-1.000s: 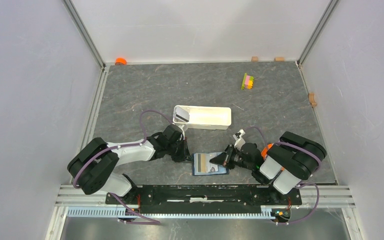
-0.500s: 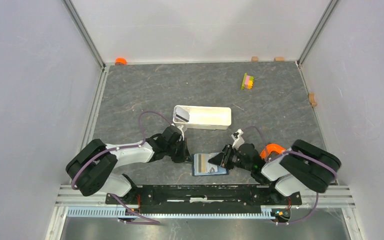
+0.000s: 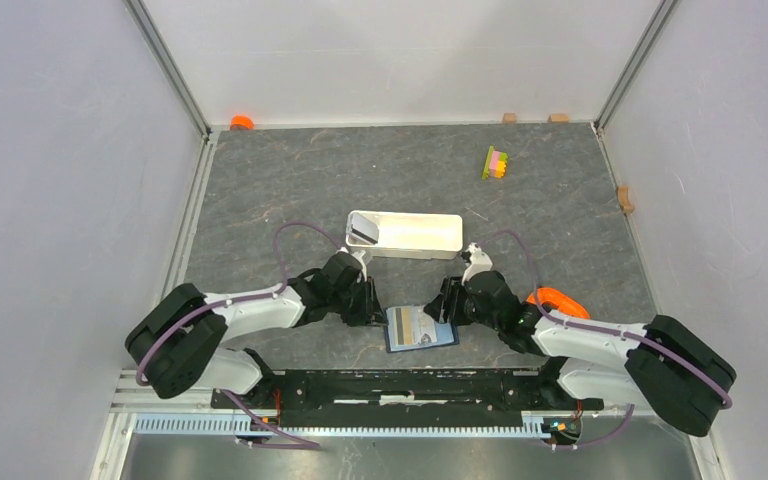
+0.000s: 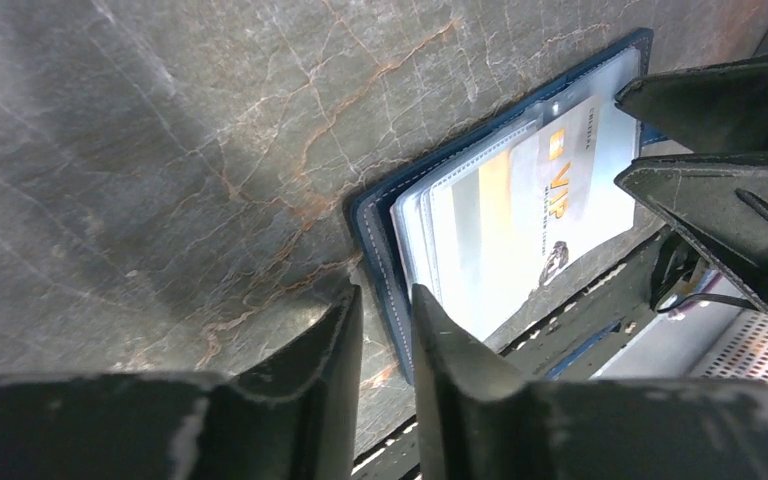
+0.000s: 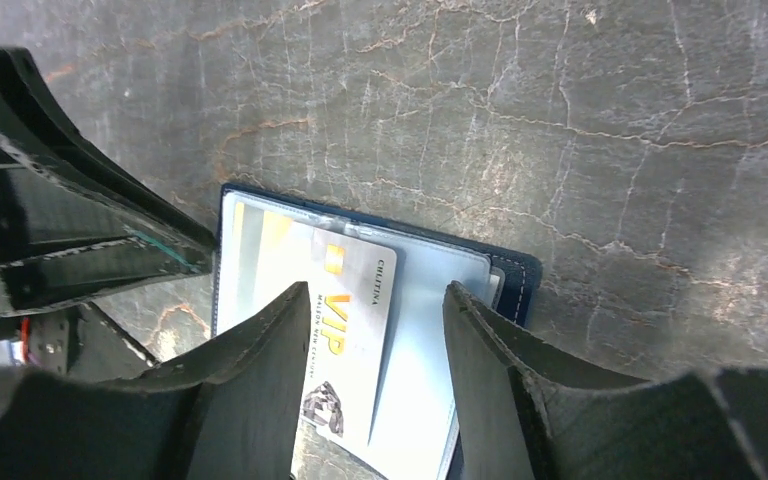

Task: Put the credit cards into the card holder
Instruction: Insert the credit card into the card holder.

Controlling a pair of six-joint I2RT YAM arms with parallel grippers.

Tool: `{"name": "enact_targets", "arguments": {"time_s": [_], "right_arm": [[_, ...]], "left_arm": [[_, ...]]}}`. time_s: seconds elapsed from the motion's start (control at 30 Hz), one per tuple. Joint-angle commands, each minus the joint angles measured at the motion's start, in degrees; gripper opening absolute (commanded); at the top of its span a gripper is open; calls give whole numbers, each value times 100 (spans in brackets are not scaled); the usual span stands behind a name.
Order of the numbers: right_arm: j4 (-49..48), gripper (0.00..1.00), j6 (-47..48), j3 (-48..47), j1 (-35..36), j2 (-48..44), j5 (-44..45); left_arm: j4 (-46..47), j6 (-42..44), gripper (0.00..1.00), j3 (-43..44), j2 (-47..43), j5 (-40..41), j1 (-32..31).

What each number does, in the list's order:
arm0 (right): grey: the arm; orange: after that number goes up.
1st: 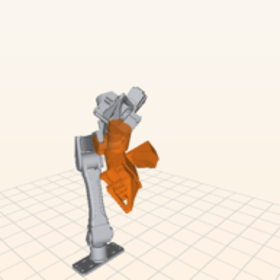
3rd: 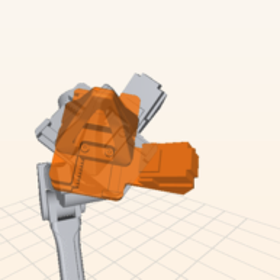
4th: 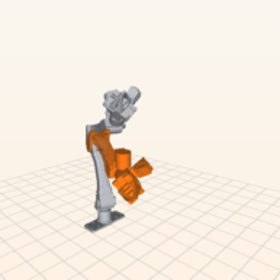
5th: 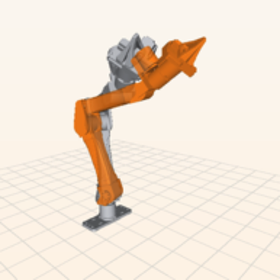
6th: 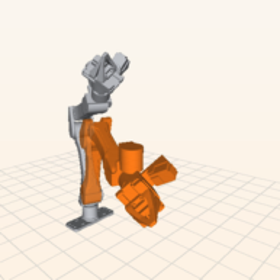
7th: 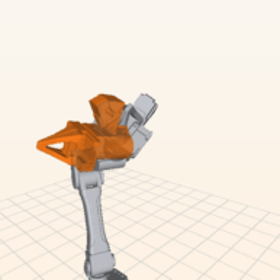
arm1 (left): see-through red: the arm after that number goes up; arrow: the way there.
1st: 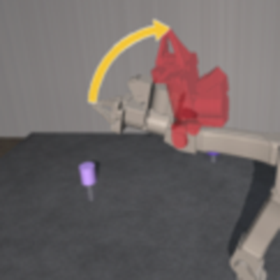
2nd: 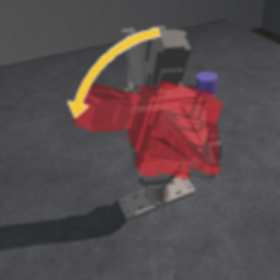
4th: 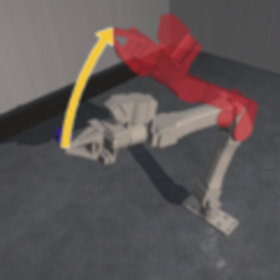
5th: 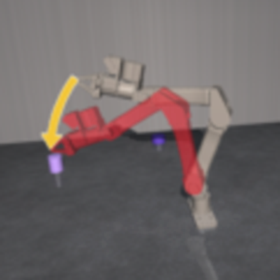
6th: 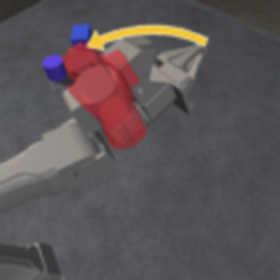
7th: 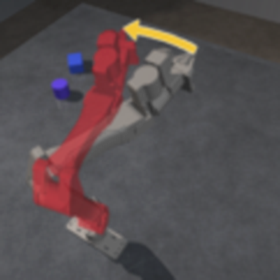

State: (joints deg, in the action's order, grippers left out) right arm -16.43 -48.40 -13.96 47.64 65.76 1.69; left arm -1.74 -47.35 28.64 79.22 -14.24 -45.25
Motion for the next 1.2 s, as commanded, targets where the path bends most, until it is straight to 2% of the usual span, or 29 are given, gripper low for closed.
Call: {"name": "enact_targets", "arguments": {"time_s": [0.0, 0.07, 0.13, 0.3, 0.5, 0.77, 0.97, 1.17], "right_arm": [[890, 57, 533, -256, 119, -68, 161], [887, 55, 510, -293, 212, -138, 80], [911, 54, 467, -326, 278, -184, 1], [963, 51, 265, -300, 424, -139, -73], [877, 48, 3, -264, 575, 59, -132], [545, 45, -185, -452, 816, 311, -152], [396, 42, -251, -758, 1024, 554, -121], [411, 42, -115, -1096, 1208, 869, -62]], "left_arm": [[-323, 95, 37, -31, -355, 240, -27], [-430, 96, 43, -8, -554, 302, -27], [-455, 29, 53, -46, -758, 288, -27], [136, -414, 55, -488, -974, -41, -36], [747, -616, 49, -799, -698, -286, -49], [1227, -652, 26, -886, -241, -500, -69], [1358, -661, 19, -896, -108, -564, -80], [1378, -618, 17, -844, -25, -580, -89]]}}
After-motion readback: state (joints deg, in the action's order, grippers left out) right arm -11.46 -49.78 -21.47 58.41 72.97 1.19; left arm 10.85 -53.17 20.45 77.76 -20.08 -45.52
